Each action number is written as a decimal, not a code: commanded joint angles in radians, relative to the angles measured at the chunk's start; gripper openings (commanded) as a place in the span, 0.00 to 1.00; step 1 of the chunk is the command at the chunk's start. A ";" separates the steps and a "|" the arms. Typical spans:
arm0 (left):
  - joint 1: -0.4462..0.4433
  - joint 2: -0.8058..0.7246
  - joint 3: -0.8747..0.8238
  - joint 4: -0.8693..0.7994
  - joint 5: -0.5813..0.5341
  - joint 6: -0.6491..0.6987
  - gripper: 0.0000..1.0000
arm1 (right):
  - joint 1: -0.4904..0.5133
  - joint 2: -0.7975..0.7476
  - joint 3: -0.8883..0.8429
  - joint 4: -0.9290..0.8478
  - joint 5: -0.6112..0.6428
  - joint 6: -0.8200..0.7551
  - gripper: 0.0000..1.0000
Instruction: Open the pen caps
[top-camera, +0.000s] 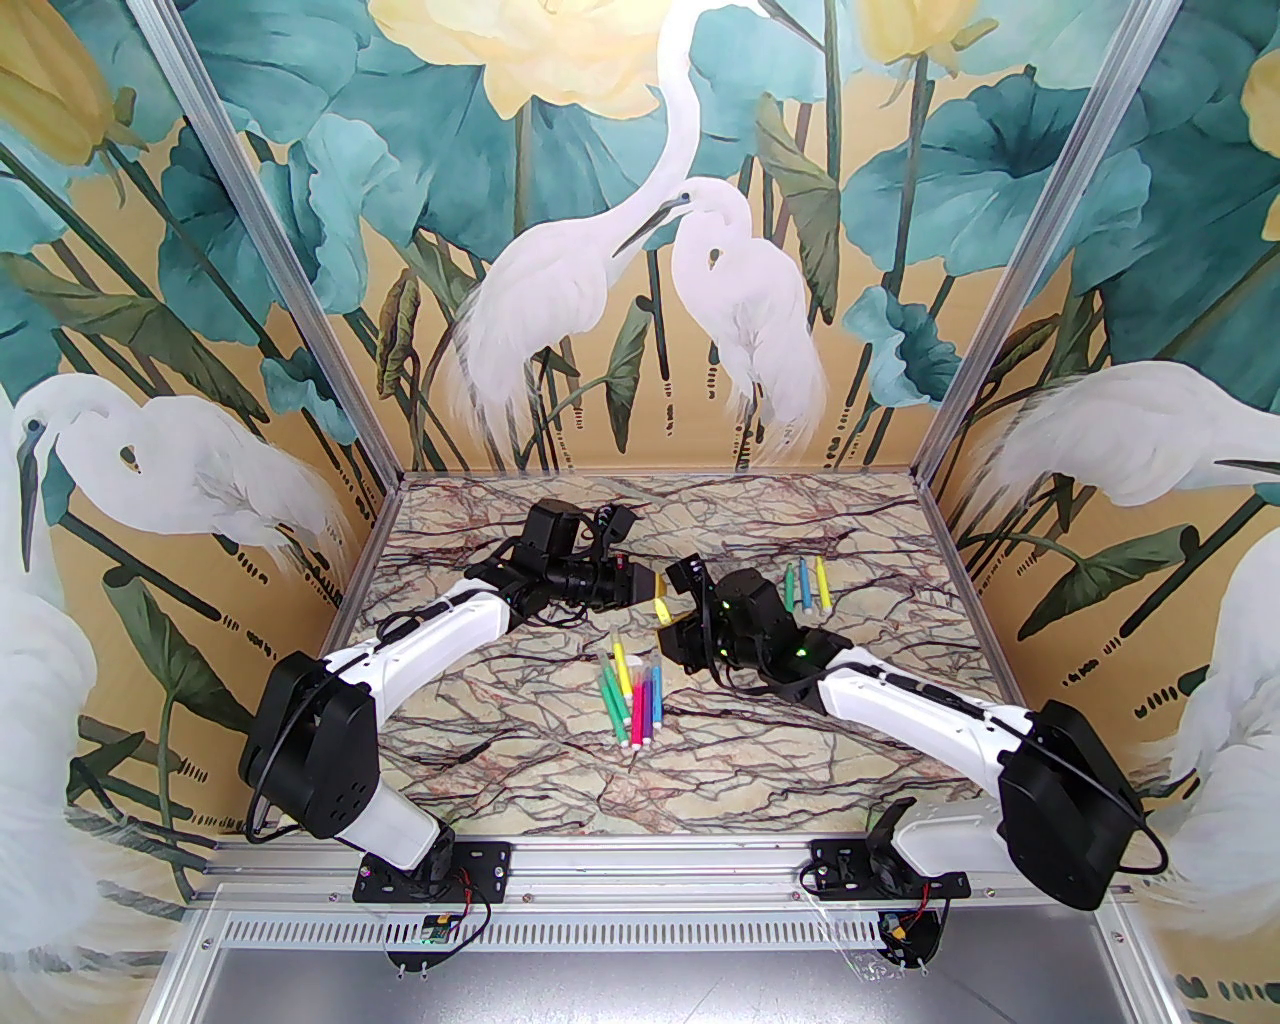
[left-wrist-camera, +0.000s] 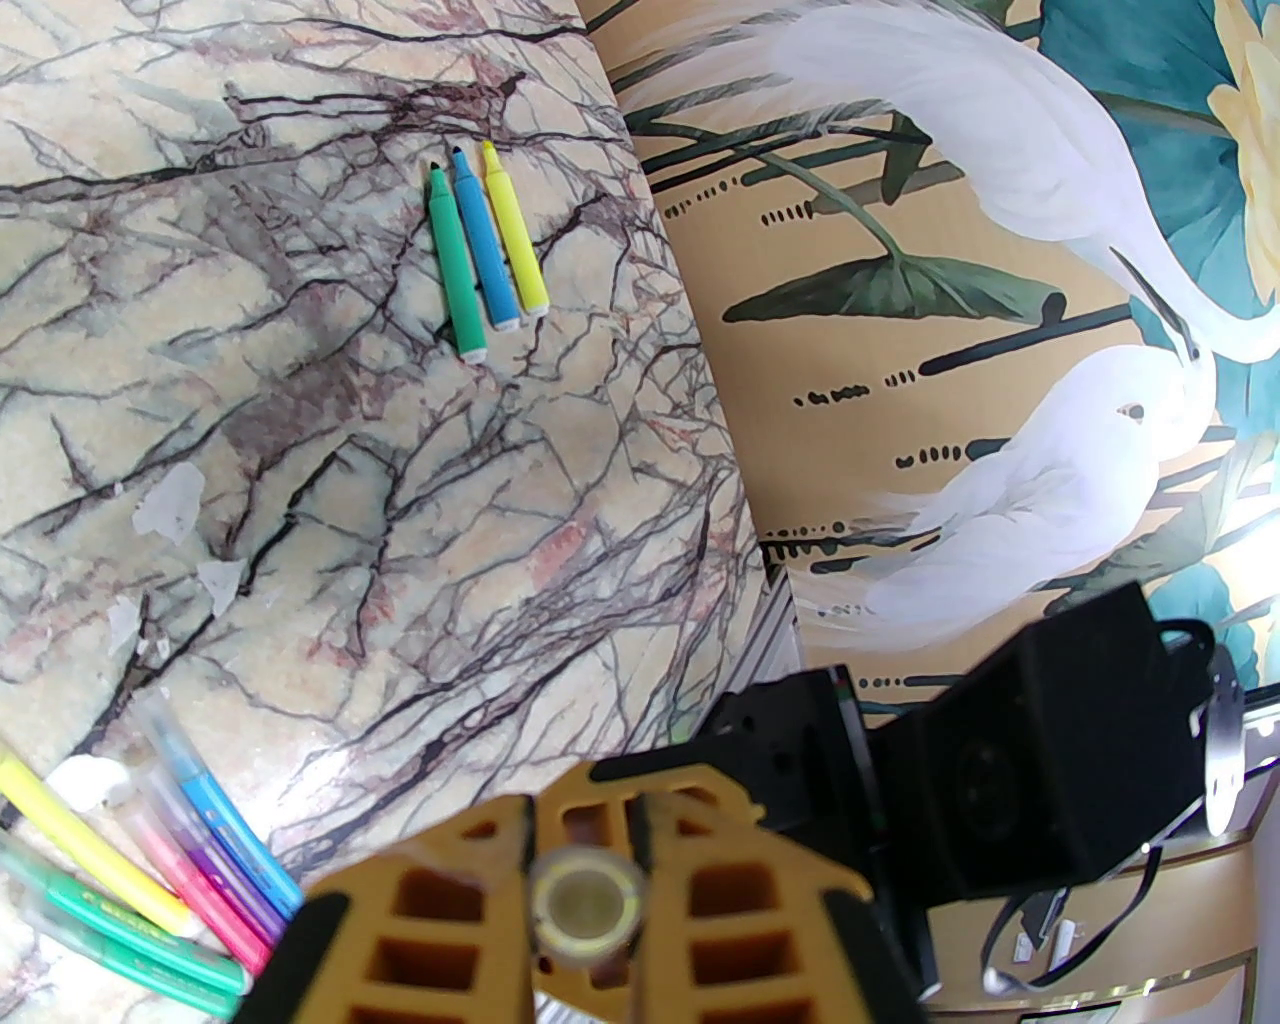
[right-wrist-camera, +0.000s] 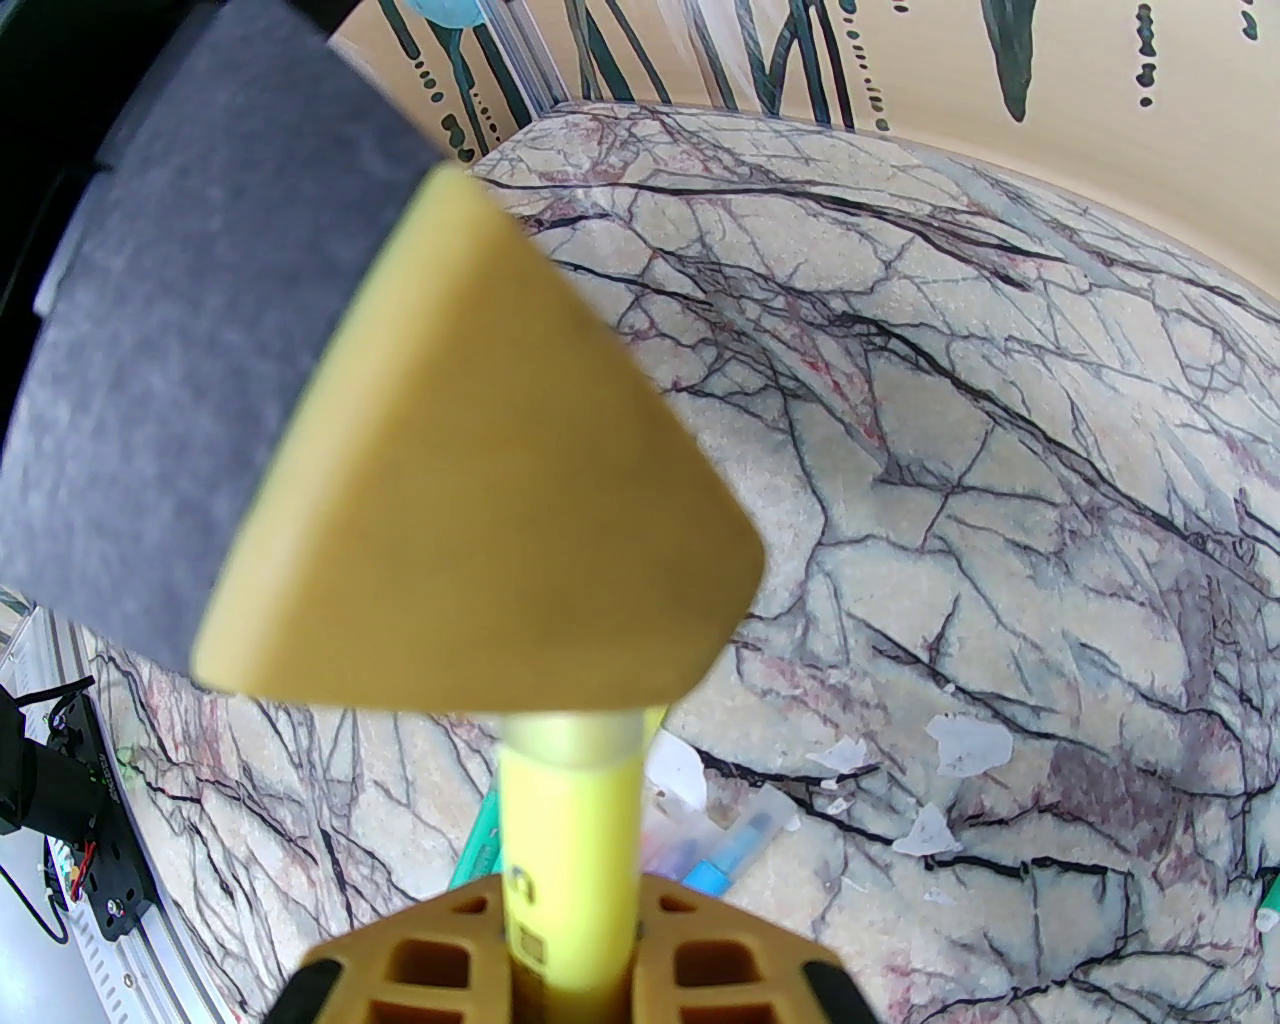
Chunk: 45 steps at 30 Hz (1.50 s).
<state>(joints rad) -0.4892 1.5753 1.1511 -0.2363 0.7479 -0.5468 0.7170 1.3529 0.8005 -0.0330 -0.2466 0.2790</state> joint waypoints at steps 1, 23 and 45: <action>0.081 0.020 0.047 0.054 -0.099 -0.025 0.00 | -0.007 -0.024 -0.047 -0.134 0.029 -0.021 0.00; 0.167 0.014 0.167 -0.265 -0.432 0.169 0.00 | -0.088 -0.002 -0.029 -0.151 0.156 0.006 0.00; 0.195 0.331 0.359 -0.512 -0.764 0.299 0.02 | -0.382 0.370 0.285 -0.253 0.427 0.142 0.00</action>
<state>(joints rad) -0.3096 1.8637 1.4719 -0.7074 0.0277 -0.2752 0.3428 1.6951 1.0389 -0.2592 0.1471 0.3847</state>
